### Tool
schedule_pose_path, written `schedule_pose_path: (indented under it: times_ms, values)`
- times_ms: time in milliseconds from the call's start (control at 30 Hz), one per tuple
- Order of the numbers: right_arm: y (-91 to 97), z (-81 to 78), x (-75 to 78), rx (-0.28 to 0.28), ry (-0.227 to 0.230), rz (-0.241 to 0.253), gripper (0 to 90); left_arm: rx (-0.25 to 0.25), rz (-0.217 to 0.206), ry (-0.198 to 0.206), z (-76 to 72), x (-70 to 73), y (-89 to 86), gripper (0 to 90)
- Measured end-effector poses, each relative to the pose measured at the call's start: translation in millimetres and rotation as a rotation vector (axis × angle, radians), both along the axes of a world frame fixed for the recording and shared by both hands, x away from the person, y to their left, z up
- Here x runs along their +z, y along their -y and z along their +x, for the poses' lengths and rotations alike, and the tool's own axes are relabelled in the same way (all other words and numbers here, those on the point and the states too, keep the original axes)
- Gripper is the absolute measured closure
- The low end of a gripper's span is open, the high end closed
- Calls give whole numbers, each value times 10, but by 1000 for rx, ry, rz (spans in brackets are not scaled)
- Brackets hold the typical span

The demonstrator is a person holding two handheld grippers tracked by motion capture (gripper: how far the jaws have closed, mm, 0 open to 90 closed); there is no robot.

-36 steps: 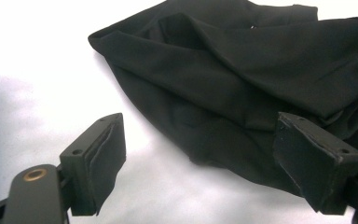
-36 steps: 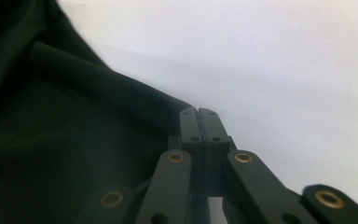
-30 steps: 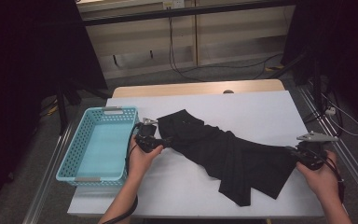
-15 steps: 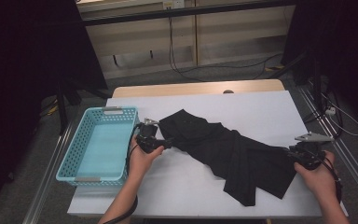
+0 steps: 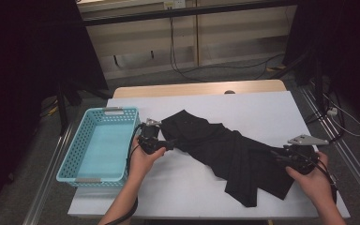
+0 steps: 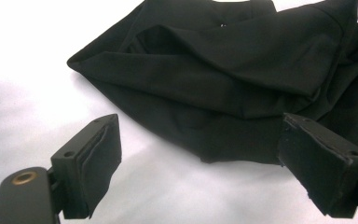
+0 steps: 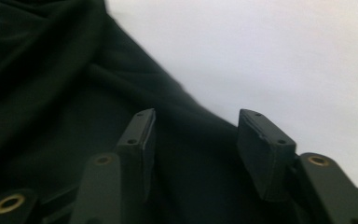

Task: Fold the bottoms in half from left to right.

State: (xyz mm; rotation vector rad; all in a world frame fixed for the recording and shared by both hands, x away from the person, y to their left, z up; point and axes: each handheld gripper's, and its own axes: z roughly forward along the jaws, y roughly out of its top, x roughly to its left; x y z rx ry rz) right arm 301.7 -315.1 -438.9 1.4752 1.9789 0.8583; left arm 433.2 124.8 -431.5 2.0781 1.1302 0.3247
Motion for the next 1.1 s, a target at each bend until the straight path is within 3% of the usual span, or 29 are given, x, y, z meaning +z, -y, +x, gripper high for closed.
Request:
schedule_pose_path:
  times_ms: [233, 333, 633, 900, 1033, 1100]
  values:
    - [-203, -14, -57, 70, -23, 66, 475, 3, -8, 12, -11, 12, 19, 130]
    - [-271, -9, -75, 85, -39, 70, 503, -2, -8, 11, -18, 22, 23, 129]
    - [-583, 3, -8, 181, -21, 70, 578, -5, 2, 22, -19, 23, 29, 128]
    - [-827, 12, 16, 257, -38, 131, 606, -12, 19, 22, -24, 15, 20, 126]
    - [-958, 39, -35, 262, -69, 98, 639, -18, 21, 21, -30, 24, 24, 126]
    - [-983, 56, -68, 268, -85, 94, 732, -18, 20, 22, -32, 23, 24, 126]
